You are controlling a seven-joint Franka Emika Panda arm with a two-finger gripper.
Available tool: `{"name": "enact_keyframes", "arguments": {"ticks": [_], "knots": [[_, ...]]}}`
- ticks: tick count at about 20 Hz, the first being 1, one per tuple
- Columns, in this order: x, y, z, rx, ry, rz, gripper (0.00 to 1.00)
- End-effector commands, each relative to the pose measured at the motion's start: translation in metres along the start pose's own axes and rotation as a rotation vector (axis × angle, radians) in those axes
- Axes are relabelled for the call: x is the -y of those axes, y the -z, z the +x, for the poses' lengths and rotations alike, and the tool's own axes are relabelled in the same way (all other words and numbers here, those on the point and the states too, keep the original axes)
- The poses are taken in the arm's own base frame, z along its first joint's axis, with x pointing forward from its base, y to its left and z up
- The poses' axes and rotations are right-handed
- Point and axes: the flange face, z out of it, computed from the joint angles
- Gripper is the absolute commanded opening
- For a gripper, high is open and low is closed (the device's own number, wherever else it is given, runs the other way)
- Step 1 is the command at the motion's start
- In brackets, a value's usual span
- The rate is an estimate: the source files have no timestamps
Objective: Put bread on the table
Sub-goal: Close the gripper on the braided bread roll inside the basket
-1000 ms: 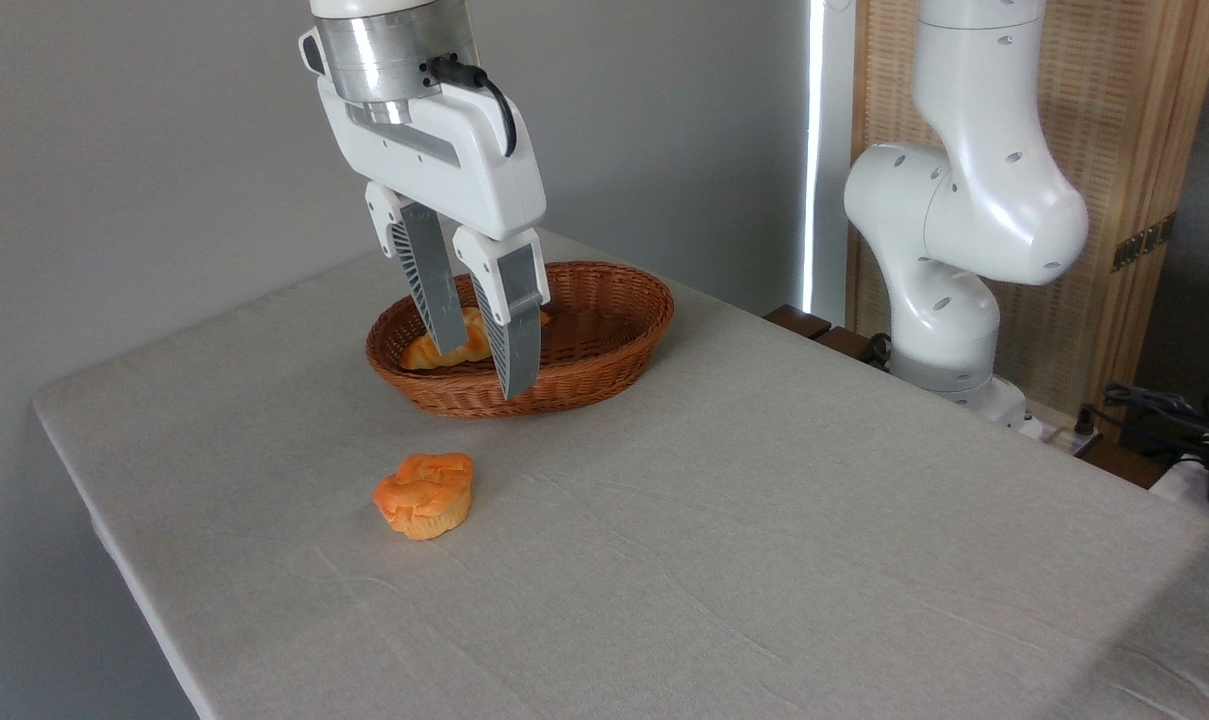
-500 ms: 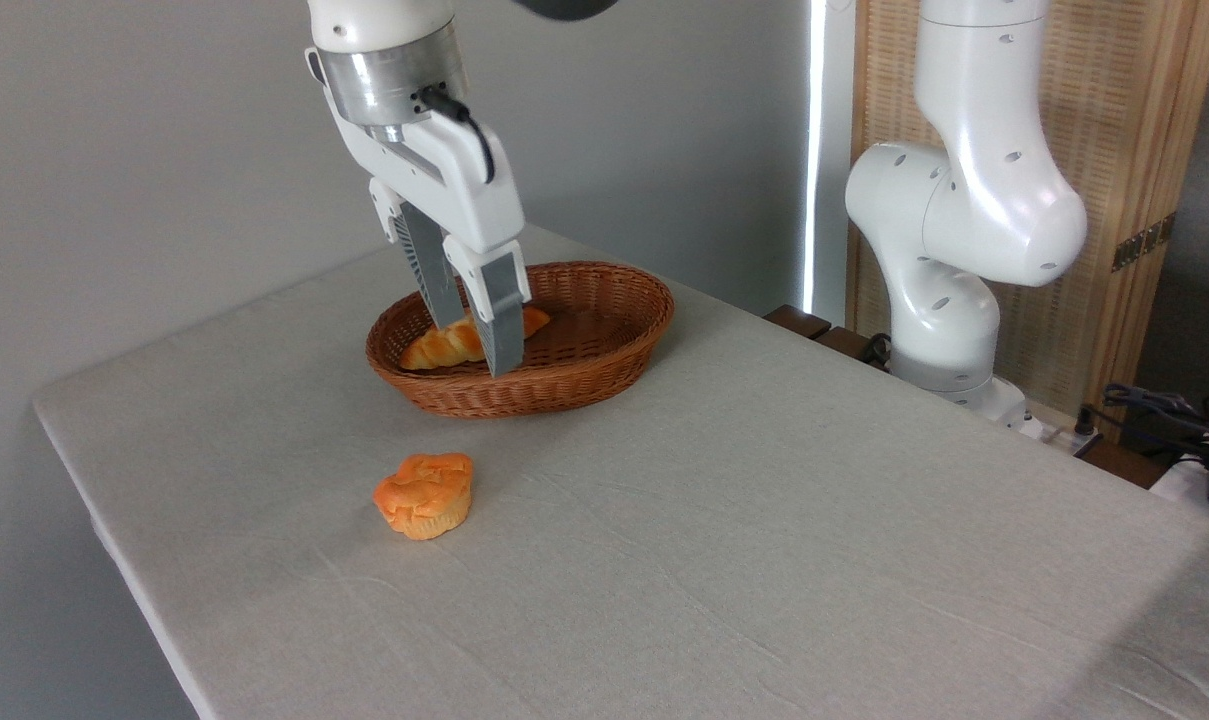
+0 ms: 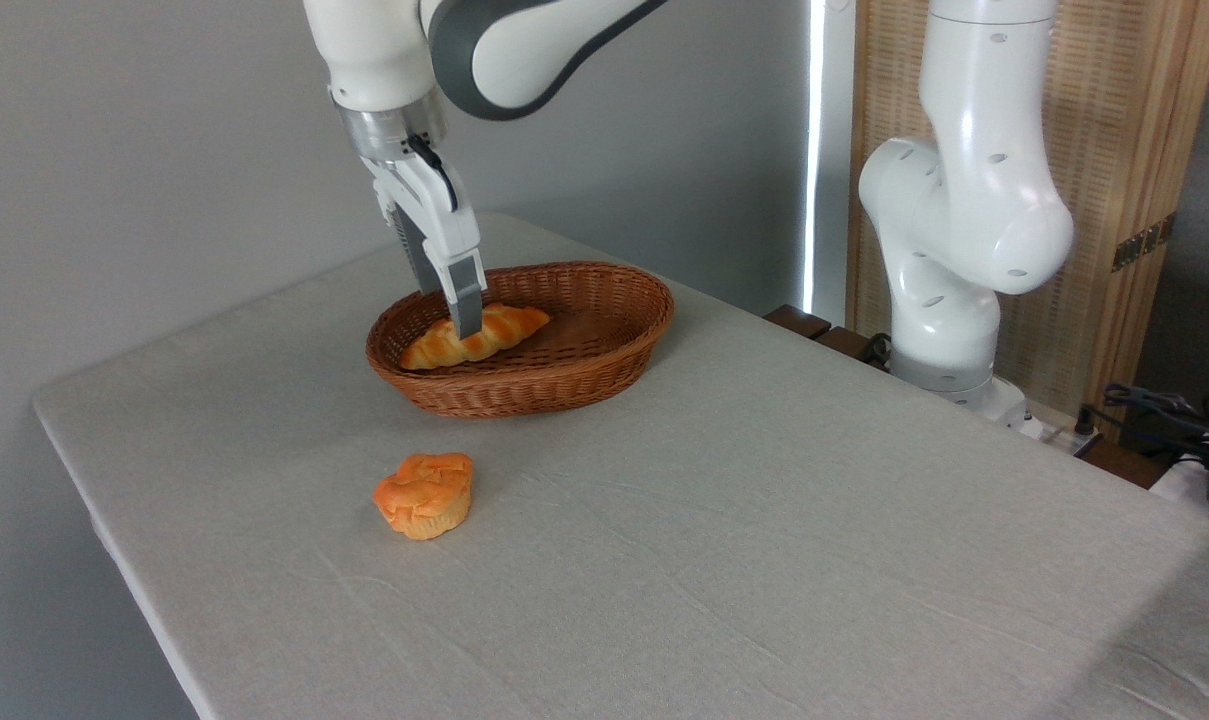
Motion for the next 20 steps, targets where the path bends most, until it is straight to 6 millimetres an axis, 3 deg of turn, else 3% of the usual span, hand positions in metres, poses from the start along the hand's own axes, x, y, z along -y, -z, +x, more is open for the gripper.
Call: {"name": "enact_keyframes", "arguments": {"ticks": [1, 4, 14, 15, 17, 20], "knots": [[-0.033, -0.031, -0.001, 0.002, -0.004, 0.001, 1.00], [-0.049, -0.062, 0.000, -0.006, -0.029, 0.016, 1.00], [-0.058, -0.091, -0.004, -0.014, -0.021, 0.029, 0.97], [-0.059, -0.093, -0.005, -0.013, -0.022, 0.031, 0.80], [-0.058, -0.093, -0.005, -0.011, -0.038, 0.040, 0.57], [-0.057, -0.099, -0.005, 0.004, -0.054, 0.049, 0.44]]}}
